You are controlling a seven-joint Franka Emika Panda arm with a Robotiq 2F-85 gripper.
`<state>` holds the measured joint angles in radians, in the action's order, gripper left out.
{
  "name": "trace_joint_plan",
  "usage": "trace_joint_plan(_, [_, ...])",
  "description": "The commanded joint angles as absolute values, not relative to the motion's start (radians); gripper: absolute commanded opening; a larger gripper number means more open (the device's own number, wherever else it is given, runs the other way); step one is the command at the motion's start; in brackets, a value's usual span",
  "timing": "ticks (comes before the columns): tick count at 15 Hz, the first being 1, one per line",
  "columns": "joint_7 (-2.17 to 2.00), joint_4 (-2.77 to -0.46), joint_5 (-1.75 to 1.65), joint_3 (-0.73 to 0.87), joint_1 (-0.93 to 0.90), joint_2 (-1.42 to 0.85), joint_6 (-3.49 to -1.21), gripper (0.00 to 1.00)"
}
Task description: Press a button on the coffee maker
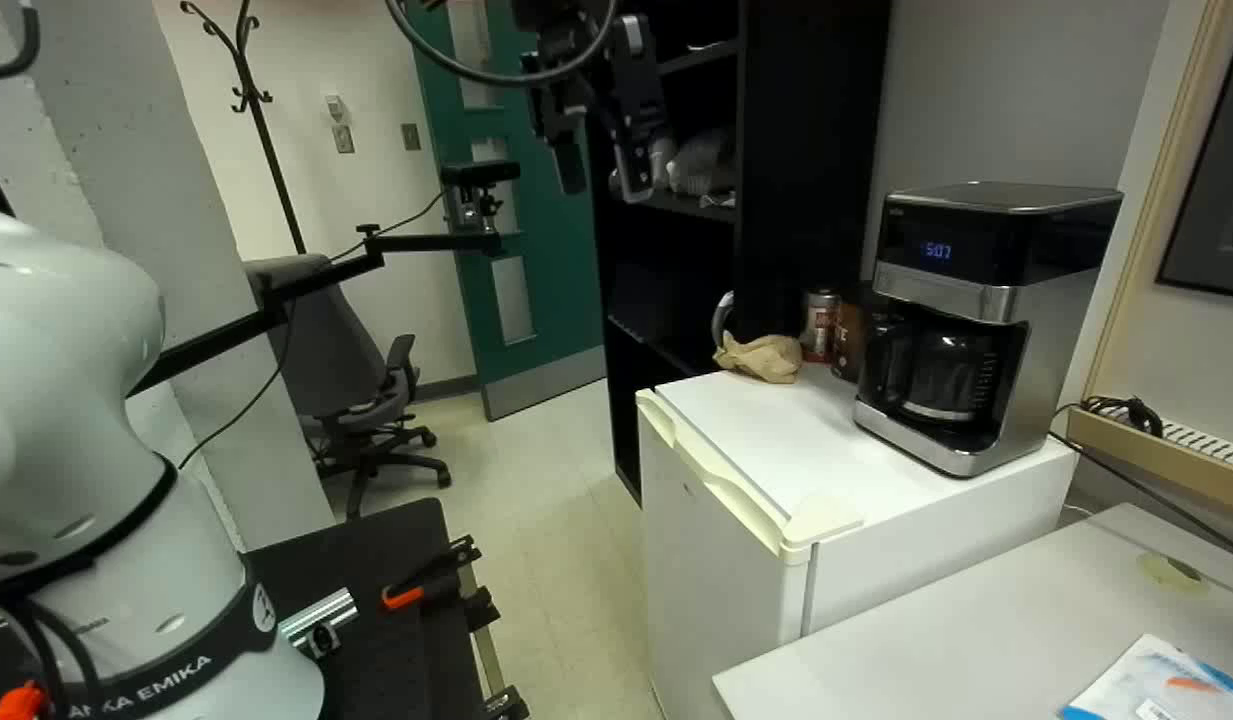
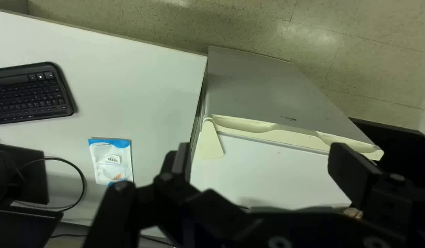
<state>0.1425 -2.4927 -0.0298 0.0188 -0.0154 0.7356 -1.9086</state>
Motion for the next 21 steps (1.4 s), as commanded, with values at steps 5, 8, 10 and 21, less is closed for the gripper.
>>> trace_joint_plan(5, [0.139, -2.491, -0.033, 0.023, -0.022, 0.735, -1.907, 1.0])
trace_joint_plan(8, [0.139, -2.491, -0.033, 0.023, -0.022, 0.735, -1.907, 1.0])
trace_joint_plan(10, [0.139, -2.491, -0.033, 0.023, -0.022, 0.735, -1.907, 1.0])
trace_joint_plan(21, [0.199, -2.52, -0.272, -0.004, -0.004, 0.593, -2.249, 1.0])
